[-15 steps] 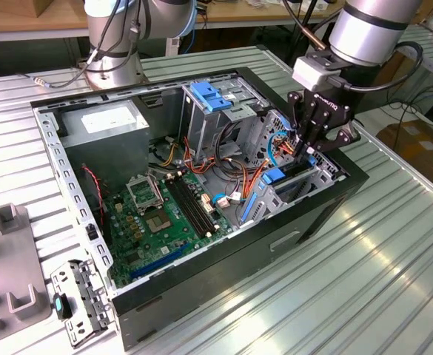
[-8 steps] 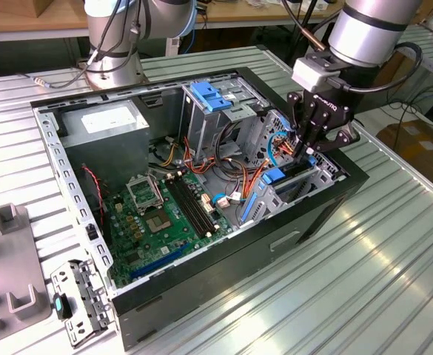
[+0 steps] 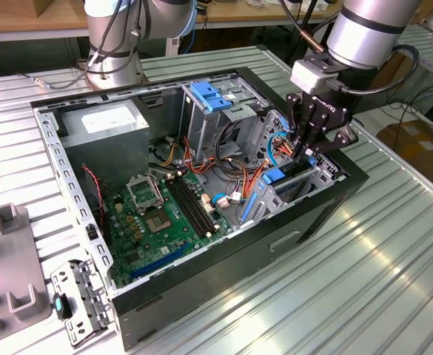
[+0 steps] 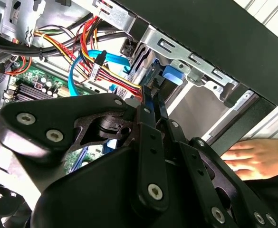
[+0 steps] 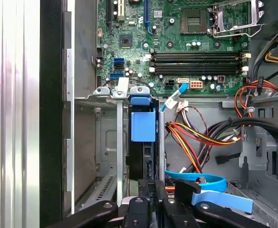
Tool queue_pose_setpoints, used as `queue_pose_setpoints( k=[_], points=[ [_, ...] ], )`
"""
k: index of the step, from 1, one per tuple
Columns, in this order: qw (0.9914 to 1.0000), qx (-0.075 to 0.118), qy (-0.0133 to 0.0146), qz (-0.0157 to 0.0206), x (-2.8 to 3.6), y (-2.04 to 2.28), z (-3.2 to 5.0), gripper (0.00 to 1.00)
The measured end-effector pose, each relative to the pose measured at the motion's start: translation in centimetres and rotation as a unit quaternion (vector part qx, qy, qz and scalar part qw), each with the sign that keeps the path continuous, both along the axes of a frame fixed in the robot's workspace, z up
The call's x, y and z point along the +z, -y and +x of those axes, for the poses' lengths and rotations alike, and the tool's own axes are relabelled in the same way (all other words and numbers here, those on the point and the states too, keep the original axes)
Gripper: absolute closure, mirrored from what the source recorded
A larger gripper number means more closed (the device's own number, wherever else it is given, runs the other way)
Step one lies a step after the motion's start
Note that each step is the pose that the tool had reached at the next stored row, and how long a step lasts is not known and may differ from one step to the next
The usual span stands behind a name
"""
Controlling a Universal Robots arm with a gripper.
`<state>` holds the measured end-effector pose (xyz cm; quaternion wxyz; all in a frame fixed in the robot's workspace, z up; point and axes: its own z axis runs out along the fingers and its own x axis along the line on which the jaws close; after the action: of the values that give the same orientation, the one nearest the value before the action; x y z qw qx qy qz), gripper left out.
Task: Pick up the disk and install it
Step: 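Insert the first disk wire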
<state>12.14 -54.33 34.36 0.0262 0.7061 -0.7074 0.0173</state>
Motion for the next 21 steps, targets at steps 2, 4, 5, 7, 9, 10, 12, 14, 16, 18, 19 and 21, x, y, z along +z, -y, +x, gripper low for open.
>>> queue_pose_setpoints(
  k=[2, 4, 5, 7, 9, 10, 12, 14, 16, 18, 19, 21],
  points=[
    [1.0, 0.0, 0.0, 0.0002, -0.01, 0.0, 0.0, 0.83],
    [1.0, 0.0, 0.0, 0.0006, 0.13, -0.02, 0.0, 0.83],
    [1.0, 0.0, 0.0, 0.0005, 0.27, -0.03, 0.0, 0.83],
    [1.0, 0.0, 0.0, 0.0003, 0.34, -0.04, 0.0, 0.83],
    [1.0, 0.0, 0.0, 0.0002, 0.34, -0.05, 0.0, 0.83],
    [1.0, 0.0, 0.0, 0.0002, 0.35, -0.06, 0.0, 0.83],
    [1.0, 0.0, 0.0, 0.0002, 0.34, -0.07, 0.0, 0.83],
    [1.0, 0.002, 0.0, 0.0002, 0.26, -0.07, 0.0, 0.83],
    [0.99999, 0.003, 0.0, 0.0003, 0.19, -0.07, -0.01, 0.83],
    [0.99999, 0.005, 0.0, 0.0004, 0.09, -0.07, -0.01, 0.83],
    [0.99999, 0.005, 0.0, 0.0006, 0.03, -0.06, -0.02, 0.83],
    [0.99998, 0.006, 0.0, 0.0007, -0.32, -0.07, -0.03, 0.83]
  ],
)
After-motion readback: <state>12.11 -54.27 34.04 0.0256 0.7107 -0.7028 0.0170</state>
